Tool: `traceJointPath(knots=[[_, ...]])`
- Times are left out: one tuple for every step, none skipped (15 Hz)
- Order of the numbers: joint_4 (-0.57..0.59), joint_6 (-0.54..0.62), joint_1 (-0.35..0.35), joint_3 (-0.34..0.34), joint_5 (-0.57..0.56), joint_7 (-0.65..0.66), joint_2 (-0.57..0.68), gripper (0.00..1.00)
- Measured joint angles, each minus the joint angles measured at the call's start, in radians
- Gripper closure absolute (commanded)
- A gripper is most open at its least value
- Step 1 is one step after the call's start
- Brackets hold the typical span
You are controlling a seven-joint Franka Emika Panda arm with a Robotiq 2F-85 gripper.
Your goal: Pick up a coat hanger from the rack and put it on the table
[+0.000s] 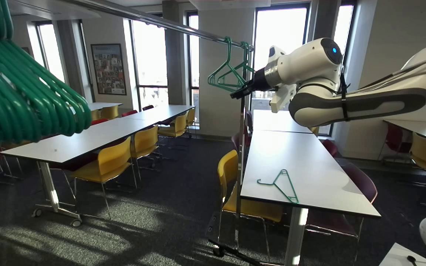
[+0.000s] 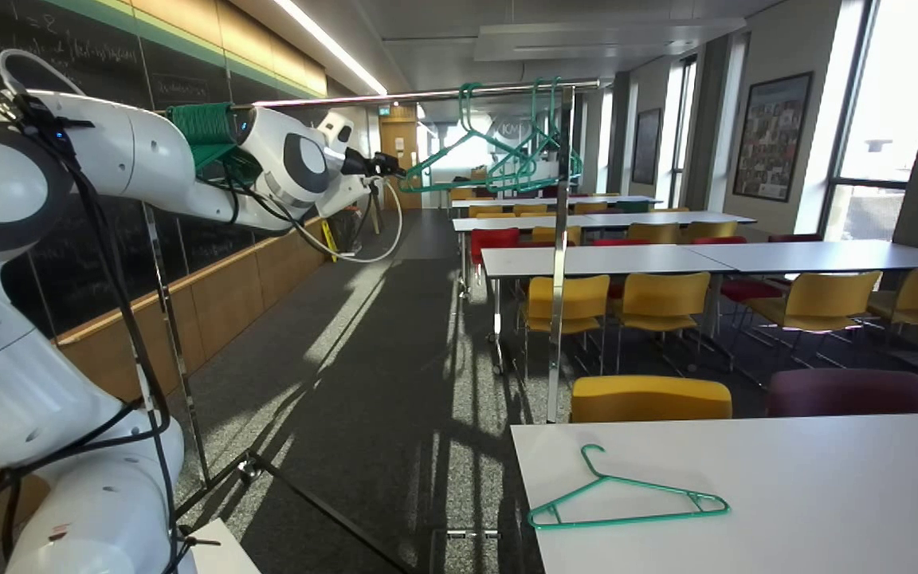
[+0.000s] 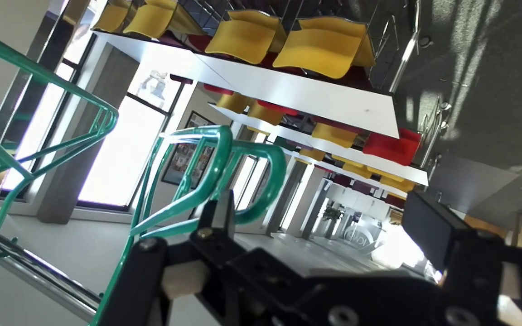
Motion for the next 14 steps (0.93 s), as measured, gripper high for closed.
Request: traceJointPath(knots=[[0.0, 0.0, 0.0, -0.002, 0.0, 0.0, 0.005, 0.0], [0.0, 0.0, 0.0, -0.004, 0.0, 0.0, 0.01, 0.0], [0.0, 0.0, 0.0, -0.006, 0.001, 0.0, 0.014, 0.0], [0.0, 0.0, 0.0, -0.008, 0.001, 0.0, 0.018, 0.0], [0.0, 0.0, 0.0, -0.009, 0.001, 0.0, 0.022, 0.0], [0.0, 0.0, 0.0, -0.011, 0.001, 0.0, 0.024, 0.0], [0.0, 0.0, 0.0, -0.013, 0.001, 0.0, 0.025, 0.25], [0.0, 0.0, 0.0, -0.014, 0.001, 0.0, 0.026, 0.26], [0.0, 0.0, 0.0, -0.015, 0.001, 0.0, 0.026, 0.33], [0.0, 0.0, 0.001, -0.015, 0.001, 0.0, 0.026, 0.4], [0.0, 0.0, 0.001, -0.015, 0.001, 0.0, 0.026, 0.47], [0.0, 0.0, 0.001, -0.015, 0.001, 0.0, 0.026, 0.56], [0.0, 0.0, 0.001, -0.016, 0.001, 0.0, 0.026, 0.63], [0.0, 0.0, 0.002, -0.017, 0.001, 0.0, 0.026, 0.73]])
